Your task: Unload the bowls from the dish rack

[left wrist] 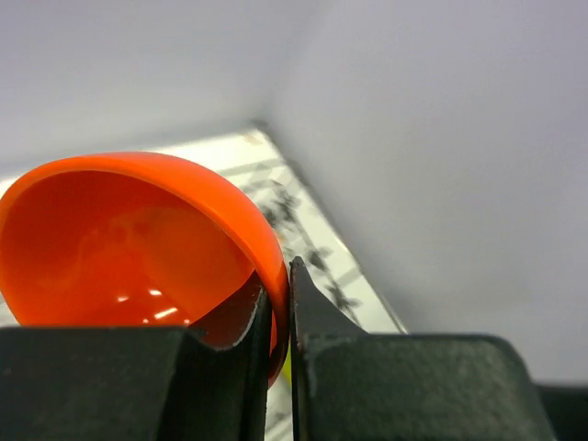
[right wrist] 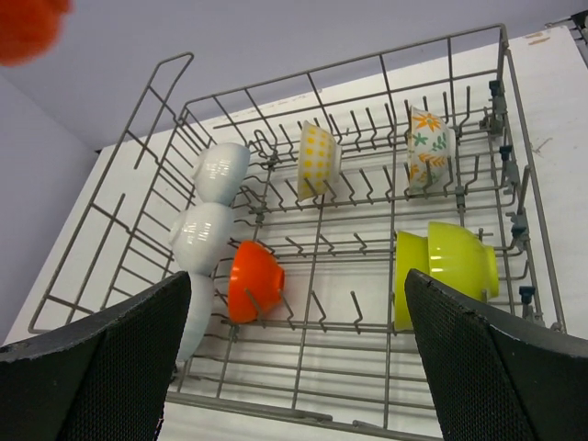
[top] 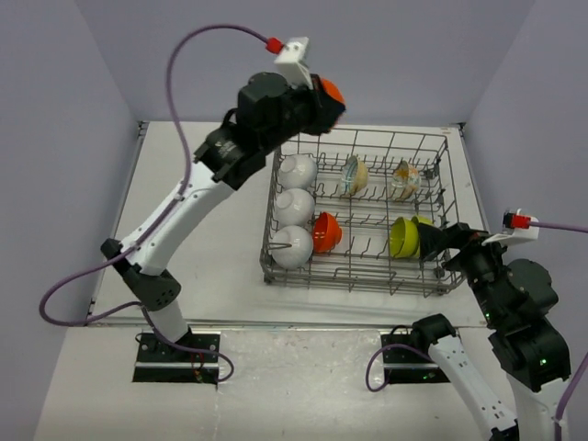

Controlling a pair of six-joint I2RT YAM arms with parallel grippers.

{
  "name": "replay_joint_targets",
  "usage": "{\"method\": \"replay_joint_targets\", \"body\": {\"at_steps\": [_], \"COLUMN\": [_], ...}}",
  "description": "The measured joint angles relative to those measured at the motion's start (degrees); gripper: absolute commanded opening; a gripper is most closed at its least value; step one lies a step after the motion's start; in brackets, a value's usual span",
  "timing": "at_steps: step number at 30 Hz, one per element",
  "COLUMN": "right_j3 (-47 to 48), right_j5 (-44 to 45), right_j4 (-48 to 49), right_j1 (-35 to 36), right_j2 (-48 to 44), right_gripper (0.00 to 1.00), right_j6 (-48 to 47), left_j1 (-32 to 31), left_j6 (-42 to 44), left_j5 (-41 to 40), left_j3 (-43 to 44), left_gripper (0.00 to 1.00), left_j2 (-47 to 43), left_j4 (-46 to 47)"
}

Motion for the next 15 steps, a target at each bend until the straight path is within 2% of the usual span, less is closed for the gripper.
{"method": "replay_joint_targets", "body": {"at_steps": [2,4,8,10,15], "right_j3": [-0.1,-0.3,-1.2,-2.0,-3.2], "right_j5": [-0.8,-1.9,-4.9,-6.4,-10.3], "right_j4": [1.0,1.9,3.9,4.6,5.1], "right_j1": [0.0,0.0,0.0,0.0,0.0], "right_j2": [0.5,0.9,2.2,2.8,3.6], "right_gripper": [0.99,0.99,0.99,0.99,0.99], "right_j6": [0.0,0.0,-0.3,-0.8,-2.0], "left_j1": [2.1,8.8,30.2,37.3,41.4], "left_j6": [2.8,3.7,3.7,3.5,3.3], "left_j5": [-10.1,-15.1,-22.1,-25.1,-26.1], "left_j3": [5.1,5.6,-5.1,-11.4,-19.6], "left_gripper": [0.0,0.0,0.0,0.0,0.0], "left_j2": [-2.8,-6.5,-12.6,-13.3,-10.9], "left_j4": [-8.3,-13.8,-17.9,-20.1,-23.3]}}
